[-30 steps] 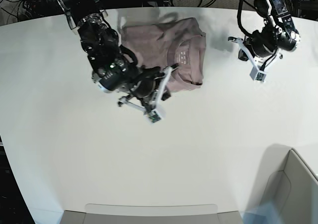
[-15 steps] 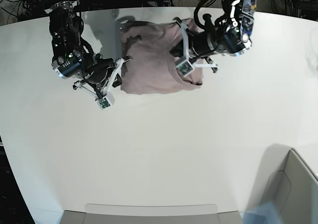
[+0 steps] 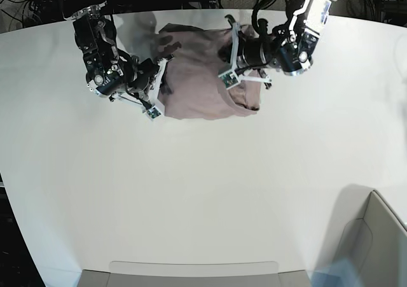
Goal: Fold the T-shirt properly
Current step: 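Release the shirt with the right gripper and grasp its edge with the left gripper, then drag the folded shirt with the left gripper away from the right gripper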
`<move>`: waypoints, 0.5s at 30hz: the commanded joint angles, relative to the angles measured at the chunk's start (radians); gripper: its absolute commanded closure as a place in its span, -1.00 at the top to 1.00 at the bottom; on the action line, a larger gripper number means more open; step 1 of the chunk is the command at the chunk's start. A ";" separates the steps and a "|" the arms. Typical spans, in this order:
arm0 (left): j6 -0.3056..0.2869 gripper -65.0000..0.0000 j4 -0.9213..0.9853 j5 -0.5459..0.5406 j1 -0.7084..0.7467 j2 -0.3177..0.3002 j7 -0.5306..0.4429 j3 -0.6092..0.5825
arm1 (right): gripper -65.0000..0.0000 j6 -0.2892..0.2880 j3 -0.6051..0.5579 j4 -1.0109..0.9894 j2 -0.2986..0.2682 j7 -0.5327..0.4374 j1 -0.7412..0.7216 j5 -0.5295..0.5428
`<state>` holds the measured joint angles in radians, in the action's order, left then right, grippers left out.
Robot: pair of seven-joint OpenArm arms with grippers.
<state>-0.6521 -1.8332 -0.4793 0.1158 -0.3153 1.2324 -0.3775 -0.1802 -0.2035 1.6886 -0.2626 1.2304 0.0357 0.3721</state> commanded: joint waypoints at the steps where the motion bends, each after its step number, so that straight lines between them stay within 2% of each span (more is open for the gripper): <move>1: 0.004 -1.00 0.017 -0.002 -0.020 -0.011 -0.006 0.048 | -1.00 -0.006 -0.023 0.017 0.000 -0.008 -0.009 0.015; 4: 0.004 -1.00 0.096 -0.002 -0.069 0.002 -0.006 0.190 | -1.00 -0.006 -0.116 0.034 0.000 -0.007 0.019 0.017; 8: 0.002 -1.00 0.160 -0.005 -0.136 0.074 0.010 0.358 | -1.00 -0.006 -0.199 0.095 -0.005 -0.007 0.066 0.017; 12: -0.002 -1.00 0.158 -0.008 -0.160 0.097 0.056 0.398 | -1.00 -0.005 -0.178 0.196 0.000 -0.008 0.119 0.015; 15: -0.007 -1.00 0.123 -0.008 -0.158 0.097 0.086 0.398 | -1.00 -0.005 -0.118 0.268 0.006 -0.008 0.135 0.021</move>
<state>-0.6552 -1.6859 -0.4740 -0.0242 -0.2081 1.3323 0.0139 -0.1837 -0.3229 1.9427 -0.2577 1.2343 0.1730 0.3878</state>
